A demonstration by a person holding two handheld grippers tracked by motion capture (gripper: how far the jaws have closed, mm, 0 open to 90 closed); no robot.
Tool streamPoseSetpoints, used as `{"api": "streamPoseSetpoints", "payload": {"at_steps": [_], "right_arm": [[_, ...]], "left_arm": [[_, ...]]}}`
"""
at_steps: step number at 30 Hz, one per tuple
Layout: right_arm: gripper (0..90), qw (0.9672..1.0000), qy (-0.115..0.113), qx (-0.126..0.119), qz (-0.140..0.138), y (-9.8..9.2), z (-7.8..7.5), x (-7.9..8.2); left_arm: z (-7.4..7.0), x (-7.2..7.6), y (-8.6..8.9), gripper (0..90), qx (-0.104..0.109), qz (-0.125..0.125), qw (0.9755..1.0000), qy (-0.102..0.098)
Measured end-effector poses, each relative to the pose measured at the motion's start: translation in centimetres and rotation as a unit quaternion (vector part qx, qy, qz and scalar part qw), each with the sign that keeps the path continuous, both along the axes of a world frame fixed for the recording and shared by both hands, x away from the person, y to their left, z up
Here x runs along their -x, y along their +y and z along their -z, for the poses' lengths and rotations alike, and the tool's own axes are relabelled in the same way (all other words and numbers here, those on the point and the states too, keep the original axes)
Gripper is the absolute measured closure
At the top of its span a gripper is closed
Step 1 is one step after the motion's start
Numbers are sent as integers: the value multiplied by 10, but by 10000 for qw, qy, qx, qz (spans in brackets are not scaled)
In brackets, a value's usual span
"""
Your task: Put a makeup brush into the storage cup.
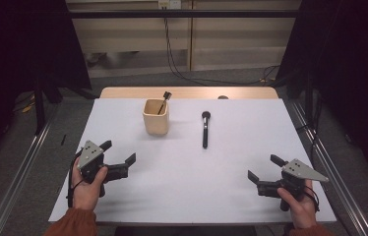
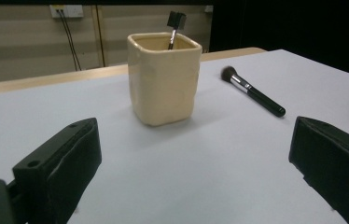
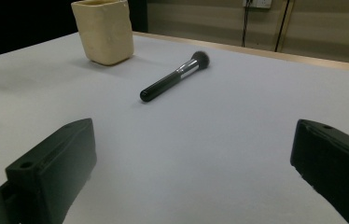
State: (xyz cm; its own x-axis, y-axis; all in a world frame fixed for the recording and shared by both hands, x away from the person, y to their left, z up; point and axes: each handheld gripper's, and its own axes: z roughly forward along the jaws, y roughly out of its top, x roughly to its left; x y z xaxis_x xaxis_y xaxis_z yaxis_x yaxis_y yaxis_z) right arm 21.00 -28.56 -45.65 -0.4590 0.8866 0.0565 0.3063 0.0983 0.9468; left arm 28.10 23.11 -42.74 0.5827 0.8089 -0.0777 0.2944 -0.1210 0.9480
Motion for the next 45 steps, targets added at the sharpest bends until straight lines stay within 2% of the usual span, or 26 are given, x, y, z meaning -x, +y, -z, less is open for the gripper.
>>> {"api": "streamPoseSetpoints", "payload": {"at_steps": [4,6,9,14,16,18,30,34,45], "right_arm": [[0,10000,-4,-20,35,0,-1,1],[0,10000,-7,-20,47,0,-1,1],[0,10000,-4,-15,50,0,0,1],[0,10000,-9,-19,67,-2,0,3],[0,9999,-17,-37,95,-3,0,3],[0,9999,-22,-48,101,-4,-1,3],[0,10000,-23,-34,28,0,-1,1],[0,10000,24,-34,7,2,-1,-1],[0,9999,19,-134,-11,6,-4,-12]], "left_arm": [[6,11,9,28,66,-193,9998,63],[8,17,14,27,12,-215,9997,121],[9,23,16,23,96,-274,9995,146],[9,33,18,17,102,-236,9996,76],[7,38,19,15,15,-274,9996,-31],[6,41,22,14,49,-313,9995,-97],[10,40,22,15,-6,-245,9997,-54],[12,40,25,15,89,-192,9998,-9],[12,39,26,17,89,-298,9995,0]]}}
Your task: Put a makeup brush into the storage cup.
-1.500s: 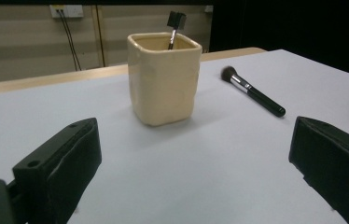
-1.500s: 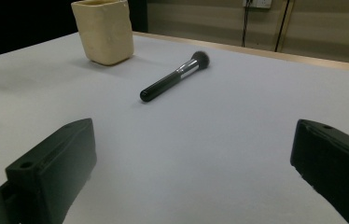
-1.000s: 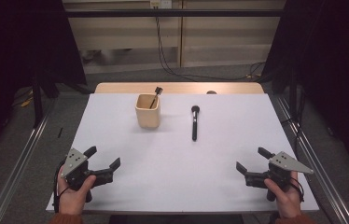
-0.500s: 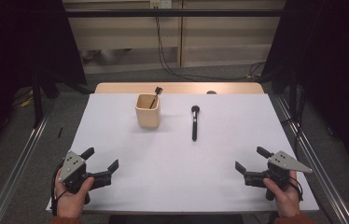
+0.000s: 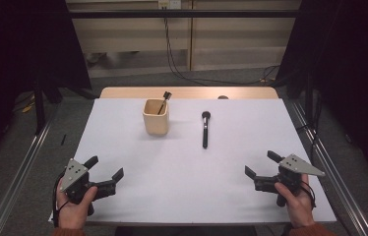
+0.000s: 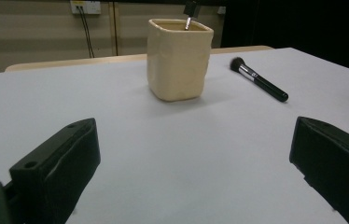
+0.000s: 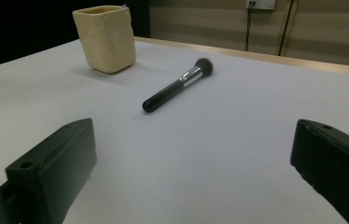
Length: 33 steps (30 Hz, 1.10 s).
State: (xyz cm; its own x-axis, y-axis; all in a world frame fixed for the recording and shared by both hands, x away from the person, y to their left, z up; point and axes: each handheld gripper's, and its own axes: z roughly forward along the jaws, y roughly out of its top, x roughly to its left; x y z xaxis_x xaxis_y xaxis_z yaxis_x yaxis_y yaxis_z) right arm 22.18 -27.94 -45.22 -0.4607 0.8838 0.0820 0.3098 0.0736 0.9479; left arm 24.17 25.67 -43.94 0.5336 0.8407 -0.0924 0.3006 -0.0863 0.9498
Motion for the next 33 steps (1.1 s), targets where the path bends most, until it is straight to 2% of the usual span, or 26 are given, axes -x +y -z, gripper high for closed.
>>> {"api": "streamPoseSetpoints", "payload": {"at_steps": [9,12,17,21,24,26,28,30,33], "right_arm": [[0,9998,-47,-47,-199,14,-11,-24],[0,9998,-99,-89,-138,22,-16,-34],[0,9994,-240,2,-247,39,-23,-47],[0,9993,-256,16,-284,47,-24,-59],[0,9993,-180,70,-320,51,-23,-70],[2,9993,-127,86,-328,52,-24,-78],[2,9993,-179,42,-314,54,-24,-84],[3,9994,-96,63,-334,55,-26,-91],[3,9994,-178,-15,-300,57,-31,-98]], "left_arm": [[-1,0,1,17,3,-21,10000,-40],[-2,0,1,17,11,-36,10000,-59],[-1,0,1,20,15,11,9999,-99],[-1,0,0,19,-1,20,9999,-113],[-1,0,0,20,-51,26,9999,-91],[-1,-1,1,19,-30,21,9999,-103],[-1,-1,2,19,12,-10,10000,-85],[-1,-1,2,20,3,-14,10000,-88],[-2,-2,2,20,-1,17,9999,-152]]}}
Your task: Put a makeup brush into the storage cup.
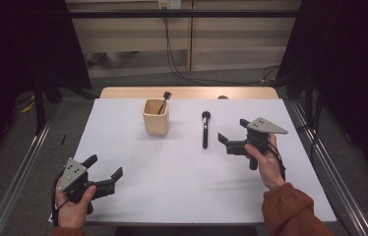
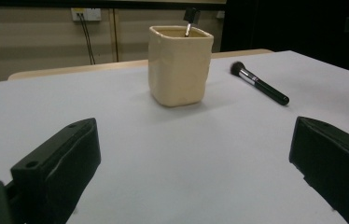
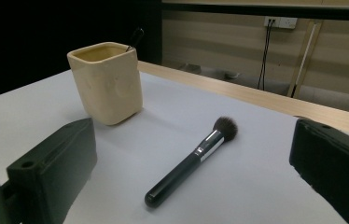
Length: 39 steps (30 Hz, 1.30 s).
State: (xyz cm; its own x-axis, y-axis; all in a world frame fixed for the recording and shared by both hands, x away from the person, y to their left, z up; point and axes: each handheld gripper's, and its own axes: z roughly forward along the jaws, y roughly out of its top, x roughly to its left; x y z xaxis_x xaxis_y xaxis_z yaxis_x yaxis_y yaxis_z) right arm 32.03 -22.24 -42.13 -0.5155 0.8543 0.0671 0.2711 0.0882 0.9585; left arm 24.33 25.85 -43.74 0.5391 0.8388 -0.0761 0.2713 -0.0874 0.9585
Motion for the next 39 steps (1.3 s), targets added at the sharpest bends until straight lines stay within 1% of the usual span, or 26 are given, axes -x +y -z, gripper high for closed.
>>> {"api": "streamPoseSetpoints", "payload": {"at_steps": [1,3,6,8,12,14,19,23,26,28,34,37,39], "right_arm": [[2,10000,28,20,-23,1,-2,-3],[4,10000,31,77,-3,3,-4,-9],[2,9999,29,99,-71,8,-7,-17],[2,9998,114,113,-112,11,-9,-25],[2,9996,145,202,-153,16,-13,-37],[4,9992,174,318,-160,20,-15,-45],[5,9986,285,390,-234,26,-15,-56],[4,9979,359,458,-276,30,-13,-62],[4,9974,426,506,-277,31,-11,-66],[6,9972,478,515,-250,32,-10,-69],[12,9947,702,693,-279,36,-8,-79],[18,9920,959,780,-275,39,-7,-83],[18,9884,1199,897,-274,42,-6,-85]], "left_arm": [[0,0,0,20,-16,-1,10000,-18],[0,0,1,19,32,12,10000,4],[0,-1,2,19,39,-43,10000,21],[0,-1,2,19,25,-29,10000,23],[0,-1,0,19,9,58,10000,35],[0,-1,-2,19,-9,84,10000,11],[0,-1,-3,19,-14,102,9999,25],[0,-1,-3,19,-59,111,9999,14],[0,-1,-4,19,-54,115,9999,25],[0,-1,-4,19,-86,119,9999,21],[0,-1,-4,19,-112,135,9998,22],[0,-1,-4,19,-114,132,9998,16],[0,-1,-4,19,-112,127,9999,18]]}}
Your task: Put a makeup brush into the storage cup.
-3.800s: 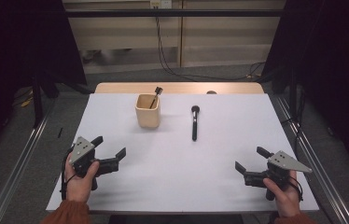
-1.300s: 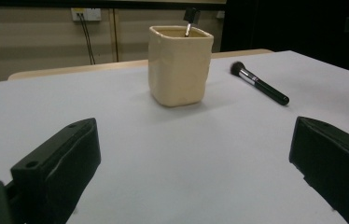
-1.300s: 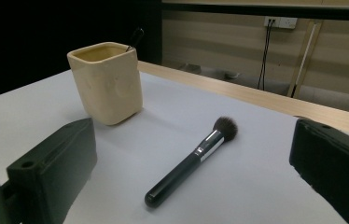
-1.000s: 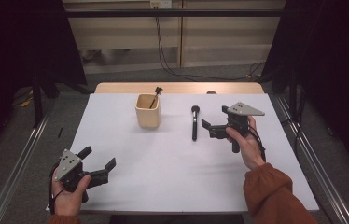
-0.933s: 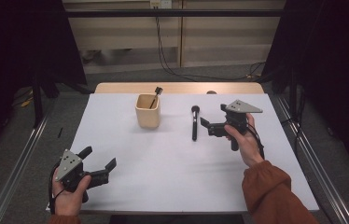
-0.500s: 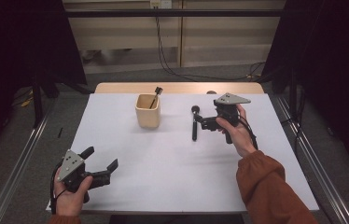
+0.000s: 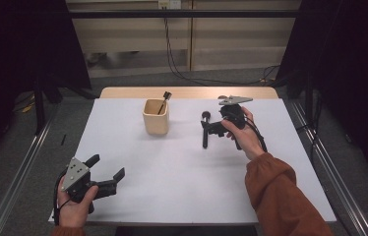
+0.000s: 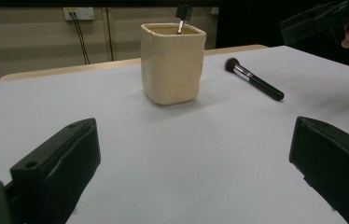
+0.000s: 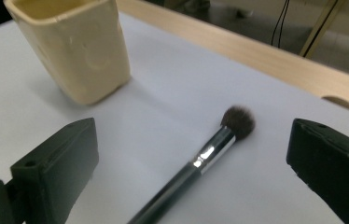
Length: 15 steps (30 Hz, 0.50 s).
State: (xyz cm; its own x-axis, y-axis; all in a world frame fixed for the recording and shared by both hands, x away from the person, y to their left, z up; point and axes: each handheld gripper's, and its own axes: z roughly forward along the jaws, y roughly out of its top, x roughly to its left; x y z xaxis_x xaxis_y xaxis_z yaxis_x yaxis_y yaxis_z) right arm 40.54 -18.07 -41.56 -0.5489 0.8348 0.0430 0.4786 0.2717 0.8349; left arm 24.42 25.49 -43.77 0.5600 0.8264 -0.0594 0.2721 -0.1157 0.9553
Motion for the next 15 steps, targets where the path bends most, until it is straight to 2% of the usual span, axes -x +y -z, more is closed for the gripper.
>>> {"api": "streamPoseSetpoints", "payload": {"at_steps": [3,7,10,11,15], "right_arm": [[22,9991,370,191,-10,3,3,-4],[42,9975,627,294,115,2,3,-9],[60,9947,954,387,78,4,3,-13],[79,9925,1146,412,70,5,2,-14],[79,9868,1504,595,52,10,3,-18]], "left_arm": [[0,0,0,19,-6,21,10000,-2],[0,-1,-1,19,15,18,10000,9],[0,-1,0,19,6,17,10000,4],[0,-1,0,19,7,18,10000,5],[0,-1,0,21,-2,18,10000,-2]]}}
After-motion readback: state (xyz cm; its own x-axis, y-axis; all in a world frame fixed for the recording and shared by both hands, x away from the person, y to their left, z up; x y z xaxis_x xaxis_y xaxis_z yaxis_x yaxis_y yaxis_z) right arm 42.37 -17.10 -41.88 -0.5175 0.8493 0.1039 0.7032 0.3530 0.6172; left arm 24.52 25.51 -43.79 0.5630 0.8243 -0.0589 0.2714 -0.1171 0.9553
